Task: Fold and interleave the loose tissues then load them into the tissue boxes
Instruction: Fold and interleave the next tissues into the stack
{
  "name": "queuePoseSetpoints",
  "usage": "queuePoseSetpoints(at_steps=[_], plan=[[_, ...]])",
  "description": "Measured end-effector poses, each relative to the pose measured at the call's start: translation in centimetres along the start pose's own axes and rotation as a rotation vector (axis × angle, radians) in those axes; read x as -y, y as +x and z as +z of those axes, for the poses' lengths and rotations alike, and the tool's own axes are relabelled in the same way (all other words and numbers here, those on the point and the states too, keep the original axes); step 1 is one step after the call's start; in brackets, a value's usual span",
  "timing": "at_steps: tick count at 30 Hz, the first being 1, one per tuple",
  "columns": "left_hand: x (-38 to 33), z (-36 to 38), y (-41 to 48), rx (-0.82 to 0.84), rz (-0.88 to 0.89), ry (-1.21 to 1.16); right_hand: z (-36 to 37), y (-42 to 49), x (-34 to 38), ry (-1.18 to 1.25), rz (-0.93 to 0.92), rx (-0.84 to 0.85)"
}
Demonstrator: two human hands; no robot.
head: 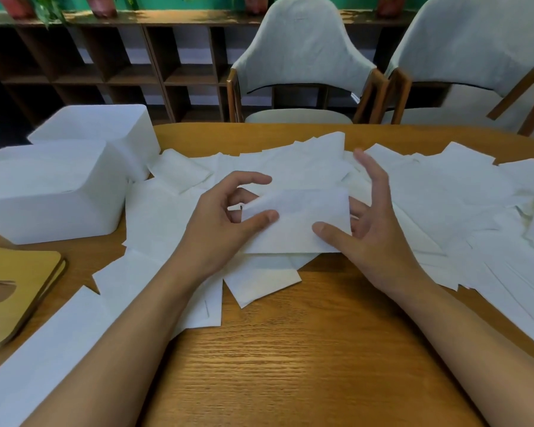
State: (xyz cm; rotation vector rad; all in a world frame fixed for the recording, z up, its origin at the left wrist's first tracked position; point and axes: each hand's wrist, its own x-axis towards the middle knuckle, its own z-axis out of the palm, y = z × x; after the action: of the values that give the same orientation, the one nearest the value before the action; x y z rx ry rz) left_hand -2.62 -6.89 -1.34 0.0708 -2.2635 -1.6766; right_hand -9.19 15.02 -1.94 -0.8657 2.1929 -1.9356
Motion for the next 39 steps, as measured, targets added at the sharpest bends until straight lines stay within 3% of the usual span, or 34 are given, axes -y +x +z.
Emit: queuePoseSetpoints(at_steps=[4,10,18,28,32,35,39], plan=[[0.1,0.3,-0.1,0.021,0.003,0.02,-0.4,0.1,-0.4,-0.167,-0.026,0.062],[0.6,-0.7,-0.2,0.288,0.138,0.444,-1.4,0.6,-1.7,-0.333,0.075,-0.209],[0.6,-0.1,-0.5,0.486,0.18,0.58,-1.2,0.7,-2.2,-0.413,0.095,-0.232],[0.8,0.1,-0.4,0.415,0.214,0.564,-0.9,0.6,-2.0,-0.416,0.055,-0.18],[0.0,1.3,-0.7,0.222,0.3,0.38,-0.9,0.1,-1.1,-0.275,0.004,-0.096],[-0.7,2.4,-1.1,0.036,0.409,0.371,-0.9,-0.5,-0.3,-0.198,-0.083,-0.041],[-0.8,2.6,-1.0,0.047,0.414,0.311,-0.4,-0.8,-0.4,-0.175,-0.045,-0.095]])
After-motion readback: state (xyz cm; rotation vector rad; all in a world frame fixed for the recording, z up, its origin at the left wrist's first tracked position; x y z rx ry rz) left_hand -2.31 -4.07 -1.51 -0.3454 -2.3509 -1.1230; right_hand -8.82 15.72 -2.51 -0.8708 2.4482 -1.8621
